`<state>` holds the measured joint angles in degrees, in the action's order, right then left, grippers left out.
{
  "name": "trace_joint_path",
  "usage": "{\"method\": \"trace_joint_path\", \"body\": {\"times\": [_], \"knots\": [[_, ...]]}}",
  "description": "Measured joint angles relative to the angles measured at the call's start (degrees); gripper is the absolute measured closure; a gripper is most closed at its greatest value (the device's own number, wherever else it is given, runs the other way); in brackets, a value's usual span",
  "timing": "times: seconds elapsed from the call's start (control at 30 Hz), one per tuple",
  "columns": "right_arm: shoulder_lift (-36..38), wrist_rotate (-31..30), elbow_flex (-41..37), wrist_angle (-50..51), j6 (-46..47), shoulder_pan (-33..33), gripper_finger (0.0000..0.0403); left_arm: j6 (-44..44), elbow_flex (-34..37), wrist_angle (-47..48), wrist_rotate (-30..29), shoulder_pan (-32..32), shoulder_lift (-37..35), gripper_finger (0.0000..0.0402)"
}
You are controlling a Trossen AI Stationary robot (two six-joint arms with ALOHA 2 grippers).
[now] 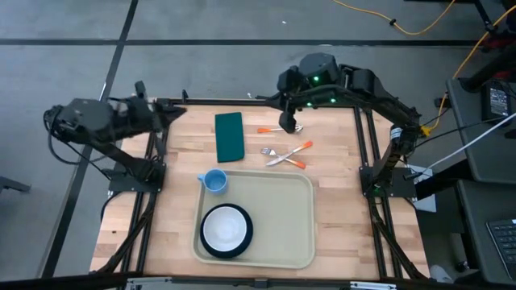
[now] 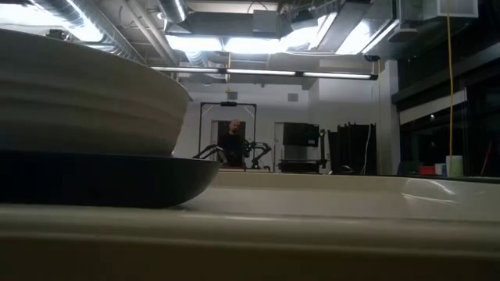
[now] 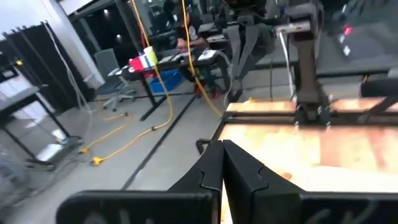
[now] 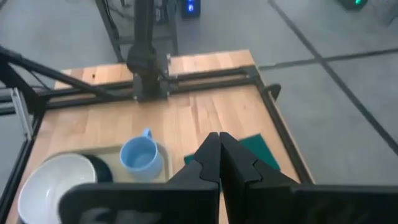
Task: Set up tray
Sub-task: Put the green napkin on the gray tray to the right of the green plate
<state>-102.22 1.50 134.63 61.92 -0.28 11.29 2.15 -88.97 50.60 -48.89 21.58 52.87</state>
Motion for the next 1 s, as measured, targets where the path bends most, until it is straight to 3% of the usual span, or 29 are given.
{"method": "trace_joint_path", "body": {"times": [0.13,0.27,0.53,0.83,1.0], "knots": [[-0.1,0.1,0.0,-2.8,-0.9,0.0,0.0401,0.6,5.5,-5.0,3.1,-1.3,-5.9,0.0398],[0.5,4.6,0.0,-6.1,-4.5,-0.3,0.0401,1.6,12.7,-11.4,4.2,-2.4,-11.5,0.04],[7.1,7.5,0.0,-8.0,-4.8,-0.2,0.0401,2.0,23.0,-22.6,5.8,-3.4,-18.9,0.0398],[17.6,-0.8,0.1,-3.0,-5.8,0.4,0.0401,9.2,23.7,-29.2,4.9,-3.4,-19.7,0.0396],[19.9,-7.0,0.1,6.0,-4.2,0.5,0.0401,11.6,23.7,-30.5,4.9,-3.4,-19.6,0.04]]}}
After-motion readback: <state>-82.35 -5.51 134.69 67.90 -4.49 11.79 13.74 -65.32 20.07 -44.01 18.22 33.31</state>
